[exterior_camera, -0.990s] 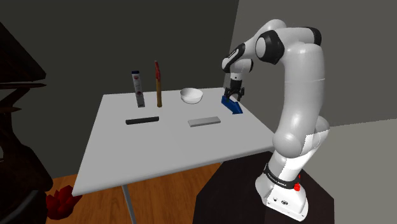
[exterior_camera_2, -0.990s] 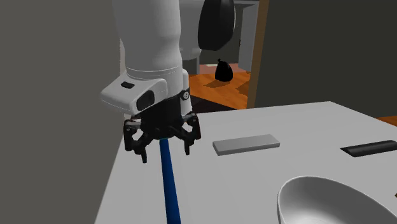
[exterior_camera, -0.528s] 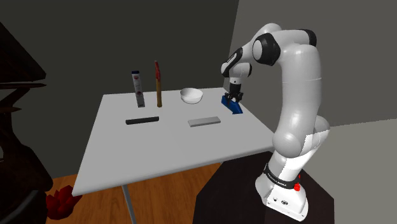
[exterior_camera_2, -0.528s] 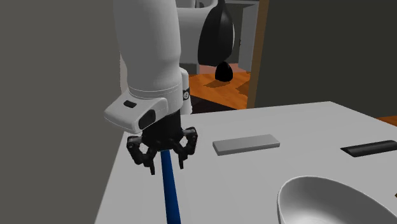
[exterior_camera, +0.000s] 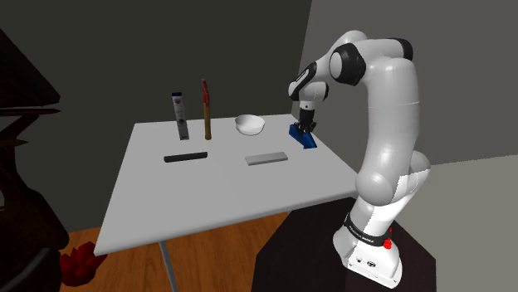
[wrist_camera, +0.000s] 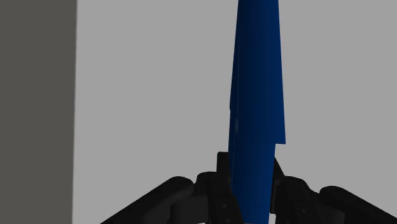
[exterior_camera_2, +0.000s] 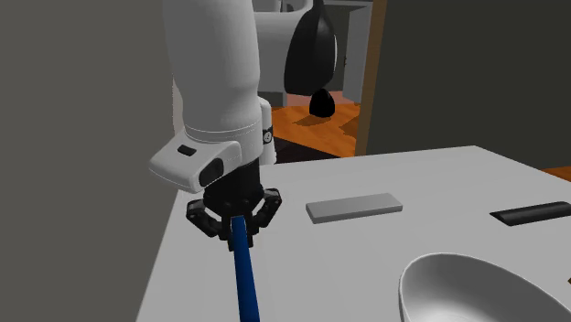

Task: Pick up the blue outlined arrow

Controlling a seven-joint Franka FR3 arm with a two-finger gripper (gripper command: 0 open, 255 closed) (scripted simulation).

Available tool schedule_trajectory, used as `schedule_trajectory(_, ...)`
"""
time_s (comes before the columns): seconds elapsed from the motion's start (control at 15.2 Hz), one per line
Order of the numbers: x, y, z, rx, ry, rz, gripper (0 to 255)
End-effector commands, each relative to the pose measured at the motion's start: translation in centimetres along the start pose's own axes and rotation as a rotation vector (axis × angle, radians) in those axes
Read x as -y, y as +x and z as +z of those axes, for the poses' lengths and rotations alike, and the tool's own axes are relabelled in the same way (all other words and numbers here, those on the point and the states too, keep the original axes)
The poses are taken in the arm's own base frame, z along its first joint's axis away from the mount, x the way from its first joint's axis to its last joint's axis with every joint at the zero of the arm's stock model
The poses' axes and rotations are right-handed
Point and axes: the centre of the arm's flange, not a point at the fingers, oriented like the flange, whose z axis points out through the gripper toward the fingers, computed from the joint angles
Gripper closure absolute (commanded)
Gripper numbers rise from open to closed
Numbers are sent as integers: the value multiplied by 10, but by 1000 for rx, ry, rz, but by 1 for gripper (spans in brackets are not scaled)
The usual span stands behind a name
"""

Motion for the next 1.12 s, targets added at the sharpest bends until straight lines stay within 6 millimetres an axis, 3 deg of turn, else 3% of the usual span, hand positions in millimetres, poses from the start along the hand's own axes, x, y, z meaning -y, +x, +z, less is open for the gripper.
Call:
schedule_trajectory(0.0,0,0,0,0,0,0,255)
schedule_trajectory(1.06,3,-13,-79,0,0,0,255)
